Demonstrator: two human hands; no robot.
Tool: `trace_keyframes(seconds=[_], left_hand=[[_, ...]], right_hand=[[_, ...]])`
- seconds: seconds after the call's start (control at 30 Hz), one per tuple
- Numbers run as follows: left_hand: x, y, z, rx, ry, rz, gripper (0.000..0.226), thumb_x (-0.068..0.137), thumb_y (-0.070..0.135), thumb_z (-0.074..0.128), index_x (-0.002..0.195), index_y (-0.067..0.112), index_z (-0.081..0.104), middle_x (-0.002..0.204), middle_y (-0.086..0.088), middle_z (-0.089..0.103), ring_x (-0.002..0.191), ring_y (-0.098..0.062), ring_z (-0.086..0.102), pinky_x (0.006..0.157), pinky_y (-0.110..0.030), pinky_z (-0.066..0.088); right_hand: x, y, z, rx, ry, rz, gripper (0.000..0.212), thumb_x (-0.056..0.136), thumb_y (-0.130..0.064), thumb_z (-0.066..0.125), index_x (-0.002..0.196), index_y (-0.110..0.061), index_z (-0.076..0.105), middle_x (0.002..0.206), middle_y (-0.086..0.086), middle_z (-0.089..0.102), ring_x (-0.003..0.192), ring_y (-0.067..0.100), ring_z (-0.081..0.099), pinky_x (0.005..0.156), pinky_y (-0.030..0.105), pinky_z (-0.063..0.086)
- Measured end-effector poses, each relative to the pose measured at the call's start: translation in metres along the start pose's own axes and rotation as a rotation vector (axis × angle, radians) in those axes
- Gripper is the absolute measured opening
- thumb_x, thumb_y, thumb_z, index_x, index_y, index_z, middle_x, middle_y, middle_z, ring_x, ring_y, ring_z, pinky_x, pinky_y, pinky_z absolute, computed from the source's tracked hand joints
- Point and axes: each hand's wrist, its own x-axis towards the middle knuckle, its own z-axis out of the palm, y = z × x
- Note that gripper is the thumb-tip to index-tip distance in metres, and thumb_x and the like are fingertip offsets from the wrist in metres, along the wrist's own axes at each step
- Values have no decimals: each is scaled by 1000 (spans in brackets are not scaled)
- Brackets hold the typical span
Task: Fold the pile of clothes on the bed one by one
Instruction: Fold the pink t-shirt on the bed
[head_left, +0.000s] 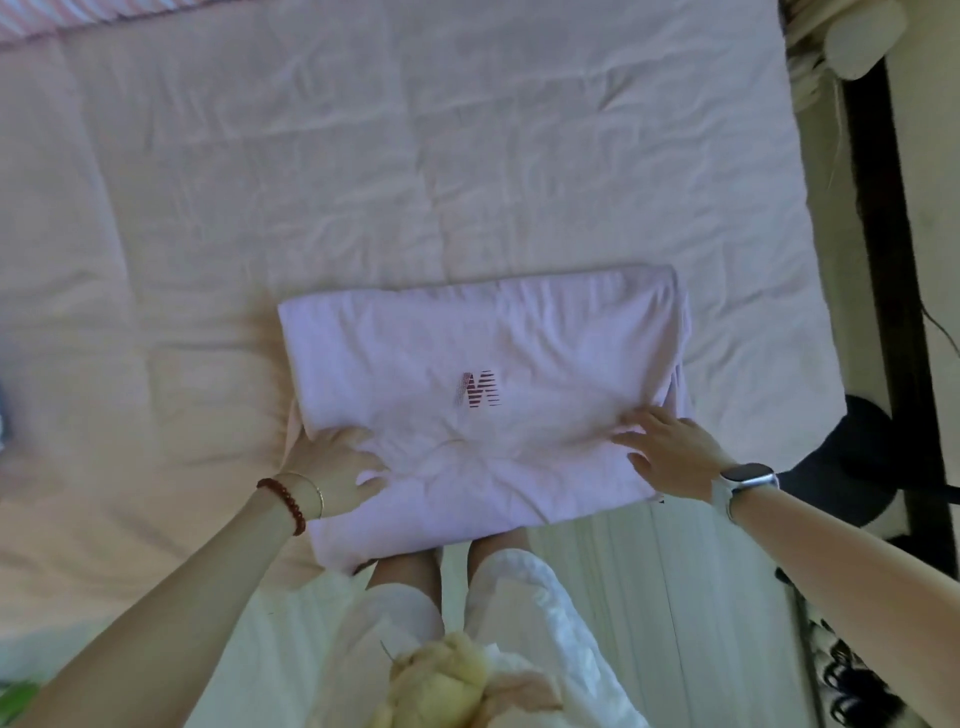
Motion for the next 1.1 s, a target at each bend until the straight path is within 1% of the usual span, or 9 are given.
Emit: trace_keyframes(seconds=[0.13,0.23,0.37,0.47,0.63,0.73,0.83,0.93,1.1], left_hand=[[20,-6,-33,-210,509,125,44,87,35,33,90,13,71,97,-10,65,91,-32,60,75,-40,51],[40,-20,-62,-100,816,71,44,80,31,37,102,7,67,98,-16,64,86,-37,61,71,-47,51],[71,-41,-98,-119,660,-125,57,86,31,60,139,20,41,149,-9,32,135,-32,29,105,-48,22],[85,-63,-122,-164,432,-210,69,83,44,63,143,28,32,152,-1,26,136,-27,28,108,-42,21],[78,-83,-133,-386,388,-117,56,78,24,73,130,14,54,131,-12,55,118,-29,51,95,-31,37],[60,-88,-127,-413,359,-165,27,79,24,72,97,6,66,100,-16,66,90,-28,57,69,-30,38],[41,-83,-127,-459,415,-145,22,82,20,69,70,11,53,72,-9,54,74,-26,49,57,-29,31],[20,-80,-137,-443,483,-132,28,83,17,68,66,15,46,68,-3,48,74,-25,46,56,-17,29],[-13,-78,-172,-455,575,-149,38,83,14,67,59,17,38,63,0,42,71,-25,41,57,-26,28]], right_hand=[[22,-4,-26,132,416,12,39,81,-23,31,75,-8,67,69,11,61,63,32,62,54,39,51],[45,5,-58,79,670,58,34,79,-20,36,85,-5,65,76,15,62,64,34,61,56,37,49],[84,23,-98,11,584,94,44,88,-24,38,126,-6,53,127,17,55,115,35,53,91,52,40],[108,37,-116,54,337,129,49,96,-31,42,143,-20,33,142,8,40,132,26,34,107,45,21],[110,40,-121,52,284,150,50,92,-36,49,138,-22,38,131,9,48,121,28,42,97,38,30],[100,39,-121,13,291,194,41,93,-30,47,132,-18,43,127,7,53,118,26,45,93,36,30],[86,41,-129,26,334,184,30,94,-24,43,123,-14,47,122,7,57,112,26,50,87,34,32],[66,44,-146,72,349,201,27,97,-28,41,120,-17,49,121,5,56,105,30,55,73,30,30],[46,48,-192,39,434,183,26,97,-31,40,118,-21,52,116,3,55,102,29,56,69,28,29]])
